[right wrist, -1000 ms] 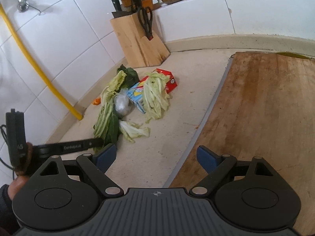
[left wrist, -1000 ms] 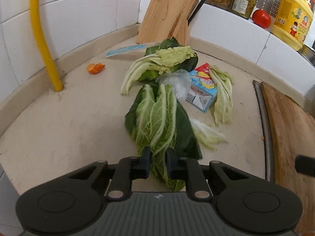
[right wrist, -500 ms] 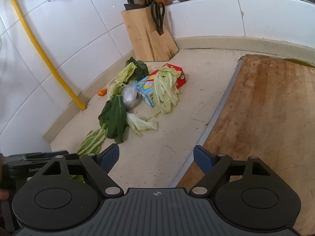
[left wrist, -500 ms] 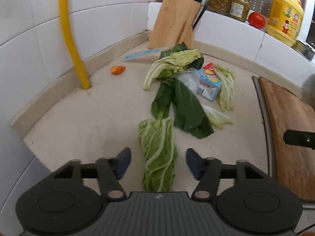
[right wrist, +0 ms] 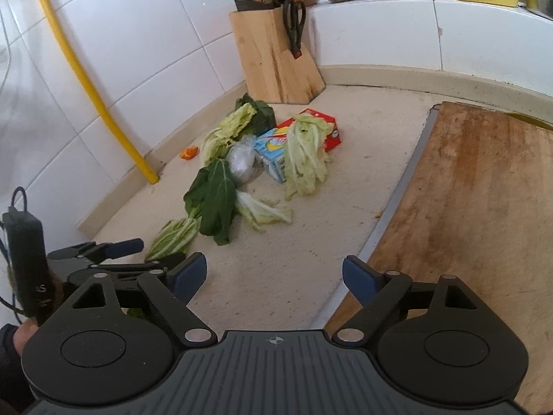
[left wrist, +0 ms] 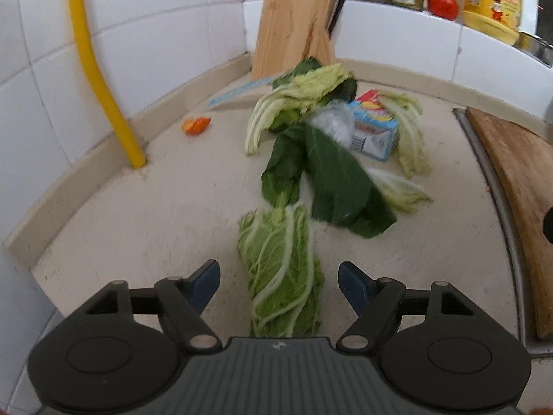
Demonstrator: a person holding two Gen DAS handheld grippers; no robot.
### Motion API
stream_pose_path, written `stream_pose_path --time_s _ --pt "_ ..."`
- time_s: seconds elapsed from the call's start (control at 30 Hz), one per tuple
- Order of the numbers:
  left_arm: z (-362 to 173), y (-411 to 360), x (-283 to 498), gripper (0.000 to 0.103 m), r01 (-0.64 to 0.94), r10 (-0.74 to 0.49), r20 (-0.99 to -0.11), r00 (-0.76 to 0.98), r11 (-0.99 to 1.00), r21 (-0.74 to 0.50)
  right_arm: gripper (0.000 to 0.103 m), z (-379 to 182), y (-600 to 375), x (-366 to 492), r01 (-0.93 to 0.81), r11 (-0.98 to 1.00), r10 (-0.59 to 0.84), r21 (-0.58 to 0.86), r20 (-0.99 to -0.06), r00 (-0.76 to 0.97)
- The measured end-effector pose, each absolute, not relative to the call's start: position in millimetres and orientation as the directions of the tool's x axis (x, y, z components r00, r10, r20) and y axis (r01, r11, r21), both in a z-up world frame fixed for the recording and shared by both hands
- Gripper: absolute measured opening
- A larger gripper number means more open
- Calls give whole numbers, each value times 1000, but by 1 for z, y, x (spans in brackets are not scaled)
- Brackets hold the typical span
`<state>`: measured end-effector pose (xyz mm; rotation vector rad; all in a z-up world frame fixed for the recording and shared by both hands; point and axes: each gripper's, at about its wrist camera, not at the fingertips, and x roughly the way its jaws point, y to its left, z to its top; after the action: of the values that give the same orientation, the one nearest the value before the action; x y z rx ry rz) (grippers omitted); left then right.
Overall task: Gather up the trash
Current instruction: 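Grasp the pale cabbage leaf stalk with the left tool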
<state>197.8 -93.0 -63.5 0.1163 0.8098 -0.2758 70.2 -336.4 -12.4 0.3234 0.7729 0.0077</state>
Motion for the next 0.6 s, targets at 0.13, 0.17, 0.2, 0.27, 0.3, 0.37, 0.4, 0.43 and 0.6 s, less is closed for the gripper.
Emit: stream_pose_path --time_s 0.13,0.17,0.2,0.27,0.3,0.37,0.4,0.43,0.6 --pt "-69 -85 197 73 269 -220 -721 657 962 -48 91 -18 -326 74 120 946 133 301 -697 705" --pt "-70 -85 197 74 273 -223 -719 658 961 -49 92 -20 -324 75 121 946 134 301 -701 700" --pt "-71 -85 197 77 280 -228 -719 657 959 -48 92 -22 -321 77 124 947 129 295 -707 695" --pt "-72 -85 196 82 289 -238 -715 658 956 -52 93 -24 -317 82 134 950 117 283 -716 688" --pt "-73 -85 196 87 301 -251 -711 656 952 -58 93 -24 -316 85 138 950 113 281 -720 685" --pt "-75 -85 196 92 317 -271 -705 656 946 -68 94 -25 -312 93 151 949 100 276 -720 686" --pt "-76 -85 196 95 324 -279 -703 654 943 -73 94 -24 -310 96 151 949 101 277 -720 687" --pt "-76 -85 197 96 330 -284 -701 654 941 -75 95 -24 -309 100 153 946 106 285 -719 687" --pt "-77 -90 204 98 344 -277 -710 648 938 -52 97 -28 -301 106 160 927 144 340 -715 684"
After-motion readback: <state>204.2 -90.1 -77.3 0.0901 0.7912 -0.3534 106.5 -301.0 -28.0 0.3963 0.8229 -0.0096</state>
